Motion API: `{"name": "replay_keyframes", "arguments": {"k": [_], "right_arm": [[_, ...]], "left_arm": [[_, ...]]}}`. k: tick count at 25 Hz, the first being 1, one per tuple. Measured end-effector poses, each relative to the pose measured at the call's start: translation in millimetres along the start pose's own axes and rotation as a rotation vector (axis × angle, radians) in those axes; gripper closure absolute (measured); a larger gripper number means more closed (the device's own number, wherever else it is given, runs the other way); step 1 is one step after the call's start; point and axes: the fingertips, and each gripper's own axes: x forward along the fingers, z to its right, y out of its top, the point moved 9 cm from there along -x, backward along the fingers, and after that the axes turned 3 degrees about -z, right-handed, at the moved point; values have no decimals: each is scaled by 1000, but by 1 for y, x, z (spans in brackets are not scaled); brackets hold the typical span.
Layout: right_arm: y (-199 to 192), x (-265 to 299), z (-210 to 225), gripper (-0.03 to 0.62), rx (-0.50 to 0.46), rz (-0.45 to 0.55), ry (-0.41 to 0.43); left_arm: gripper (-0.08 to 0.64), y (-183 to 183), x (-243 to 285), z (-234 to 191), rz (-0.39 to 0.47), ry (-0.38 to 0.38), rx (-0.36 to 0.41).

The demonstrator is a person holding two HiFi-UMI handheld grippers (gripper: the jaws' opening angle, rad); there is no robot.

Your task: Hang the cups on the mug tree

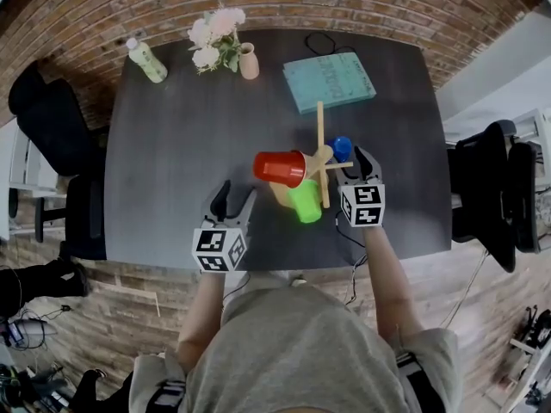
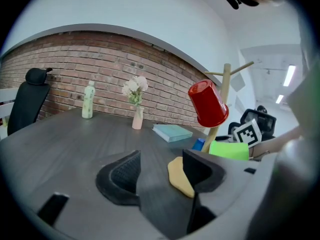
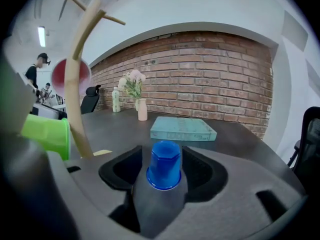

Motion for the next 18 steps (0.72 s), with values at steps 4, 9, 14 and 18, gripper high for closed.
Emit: {"name": "replay_keyframes", "arguments": {"k": [4,9,14,18], "right_arm": [[-5,13,5,347,13,-31,-15],[-9,23,6,348,39,-52,-20],[-9,24,4,374,35,-63,-34],[-7,19,3,376,27,-59,-31]], "left_arm": [[302,3,7,-4,-5,-10,4],[302,3,12,-7,-14,-19,8],[302,3,14,-7,-16,-24,8],[302,4,13,-6,-12,-25,7]]}}
